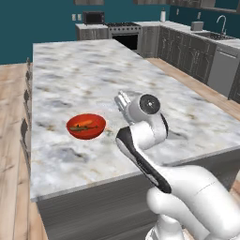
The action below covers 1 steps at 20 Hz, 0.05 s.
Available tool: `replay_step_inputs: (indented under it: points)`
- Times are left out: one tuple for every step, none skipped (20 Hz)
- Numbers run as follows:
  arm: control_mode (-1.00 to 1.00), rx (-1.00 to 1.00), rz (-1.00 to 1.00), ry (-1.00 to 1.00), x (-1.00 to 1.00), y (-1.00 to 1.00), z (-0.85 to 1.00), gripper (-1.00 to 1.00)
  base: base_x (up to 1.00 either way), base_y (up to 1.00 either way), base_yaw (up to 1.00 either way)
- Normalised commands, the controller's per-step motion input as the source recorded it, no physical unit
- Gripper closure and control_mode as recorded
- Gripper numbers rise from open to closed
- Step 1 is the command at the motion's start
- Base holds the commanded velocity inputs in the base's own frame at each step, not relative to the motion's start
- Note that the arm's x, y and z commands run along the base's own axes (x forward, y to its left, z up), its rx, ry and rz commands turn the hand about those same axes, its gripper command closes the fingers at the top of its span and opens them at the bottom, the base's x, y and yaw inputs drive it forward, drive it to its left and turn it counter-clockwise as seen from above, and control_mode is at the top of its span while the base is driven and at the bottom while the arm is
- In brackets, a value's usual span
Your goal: The microwave is finished heating the fish and carrot. Take the bowl containing the food and place it on the dining counter.
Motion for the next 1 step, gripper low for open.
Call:
replay_step_inputs:
  points:
    - [-1.0,0.04,0.0,0.0,0.0,0.0,0.0,-1.0,0.0,0.0,0.0]
